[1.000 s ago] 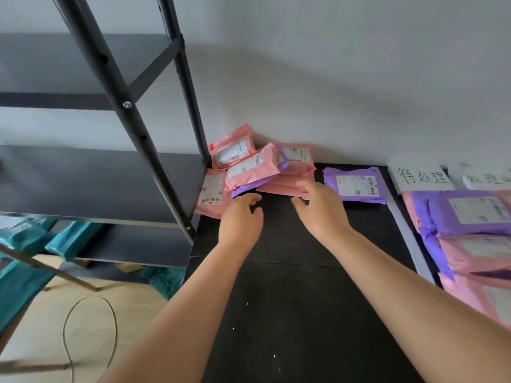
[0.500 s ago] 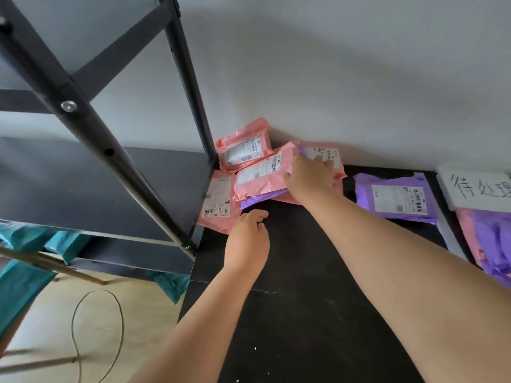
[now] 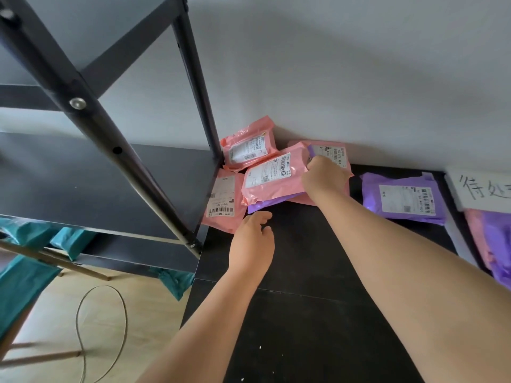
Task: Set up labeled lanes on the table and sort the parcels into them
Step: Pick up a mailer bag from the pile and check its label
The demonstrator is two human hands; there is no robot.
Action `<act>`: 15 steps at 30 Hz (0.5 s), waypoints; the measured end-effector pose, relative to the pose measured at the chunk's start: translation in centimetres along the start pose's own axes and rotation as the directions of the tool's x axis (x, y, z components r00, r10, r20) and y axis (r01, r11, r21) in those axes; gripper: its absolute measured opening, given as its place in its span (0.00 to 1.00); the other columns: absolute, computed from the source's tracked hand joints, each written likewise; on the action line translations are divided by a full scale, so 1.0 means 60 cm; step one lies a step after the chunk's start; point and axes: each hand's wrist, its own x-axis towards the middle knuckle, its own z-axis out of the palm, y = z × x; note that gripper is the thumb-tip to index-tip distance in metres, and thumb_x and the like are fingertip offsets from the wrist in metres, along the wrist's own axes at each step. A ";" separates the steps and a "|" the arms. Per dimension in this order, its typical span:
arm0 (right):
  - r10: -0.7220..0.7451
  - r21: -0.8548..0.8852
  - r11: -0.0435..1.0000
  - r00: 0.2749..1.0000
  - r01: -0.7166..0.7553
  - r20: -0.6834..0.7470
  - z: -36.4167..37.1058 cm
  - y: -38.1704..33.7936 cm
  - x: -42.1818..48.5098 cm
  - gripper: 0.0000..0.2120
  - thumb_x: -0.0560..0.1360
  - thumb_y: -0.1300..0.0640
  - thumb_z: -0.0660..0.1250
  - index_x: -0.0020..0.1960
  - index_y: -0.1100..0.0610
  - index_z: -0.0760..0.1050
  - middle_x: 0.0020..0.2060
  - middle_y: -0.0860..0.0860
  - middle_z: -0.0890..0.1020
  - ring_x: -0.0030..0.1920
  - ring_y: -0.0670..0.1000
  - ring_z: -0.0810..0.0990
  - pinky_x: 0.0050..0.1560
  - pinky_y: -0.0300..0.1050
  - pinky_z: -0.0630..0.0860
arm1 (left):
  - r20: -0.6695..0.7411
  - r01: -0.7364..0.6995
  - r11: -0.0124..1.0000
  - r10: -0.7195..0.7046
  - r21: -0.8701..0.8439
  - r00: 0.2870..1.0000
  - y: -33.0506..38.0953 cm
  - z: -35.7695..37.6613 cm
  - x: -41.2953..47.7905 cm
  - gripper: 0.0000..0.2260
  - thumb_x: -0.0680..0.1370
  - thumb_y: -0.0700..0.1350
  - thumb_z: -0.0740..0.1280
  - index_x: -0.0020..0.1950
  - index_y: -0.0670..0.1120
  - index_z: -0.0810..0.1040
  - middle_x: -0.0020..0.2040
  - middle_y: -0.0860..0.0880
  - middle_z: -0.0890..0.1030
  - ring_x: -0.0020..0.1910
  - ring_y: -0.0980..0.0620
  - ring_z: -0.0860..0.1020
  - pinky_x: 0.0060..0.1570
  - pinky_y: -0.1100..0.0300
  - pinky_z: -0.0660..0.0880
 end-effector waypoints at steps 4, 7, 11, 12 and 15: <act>0.009 0.088 0.996 0.998 -0.004 -0.064 -0.021 0.017 -0.023 0.13 0.80 0.57 0.55 0.54 0.53 0.78 0.50 0.52 0.81 0.57 0.59 0.77 0.44 0.45 0.62 | 0.012 -0.015 1.000 0.015 0.004 1.000 0.007 -0.012 -0.020 0.16 0.83 0.41 0.59 0.70 0.52 0.73 0.65 0.52 0.77 0.57 0.55 0.76 0.54 0.62 0.75; 0.009 0.166 0.986 0.996 0.006 -0.090 -0.057 0.032 -0.056 0.07 0.78 0.59 0.59 0.45 0.50 0.74 0.43 0.46 0.77 0.51 0.55 0.77 0.51 0.50 0.68 | 0.018 -0.026 1.000 0.026 -0.013 0.999 0.017 -0.023 -0.040 0.16 0.83 0.41 0.60 0.69 0.52 0.73 0.64 0.51 0.77 0.56 0.54 0.77 0.53 0.60 0.77; 0.035 0.317 0.948 0.984 0.023 -0.176 -0.101 0.060 -0.126 0.04 0.77 0.59 0.65 0.46 0.52 0.77 0.43 0.45 0.81 0.47 0.52 0.79 0.53 0.52 0.74 | 0.014 -0.036 0.998 0.036 -0.051 0.999 0.034 -0.043 -0.076 0.16 0.81 0.41 0.60 0.67 0.54 0.74 0.64 0.51 0.77 0.50 0.54 0.78 0.40 0.63 0.73; 0.052 0.355 0.935 0.983 0.015 -0.178 -0.112 0.065 -0.145 0.03 0.77 0.58 0.66 0.46 0.52 0.78 0.42 0.45 0.81 0.47 0.52 0.80 0.52 0.52 0.75 | 0.014 -0.049 0.997 0.050 -0.060 0.999 0.039 -0.048 -0.086 0.15 0.81 0.41 0.60 0.66 0.55 0.74 0.63 0.51 0.77 0.49 0.55 0.77 0.38 0.63 0.72; 0.100 0.492 0.870 0.978 0.003 -0.183 -0.141 0.083 -0.204 0.03 0.77 0.58 0.67 0.47 0.53 0.79 0.41 0.45 0.81 0.45 0.50 0.80 0.50 0.52 0.77 | 0.001 -0.095 0.993 0.095 -0.065 0.995 0.054 -0.063 -0.116 0.15 0.81 0.41 0.61 0.66 0.54 0.74 0.63 0.52 0.77 0.49 0.56 0.75 0.37 0.65 0.71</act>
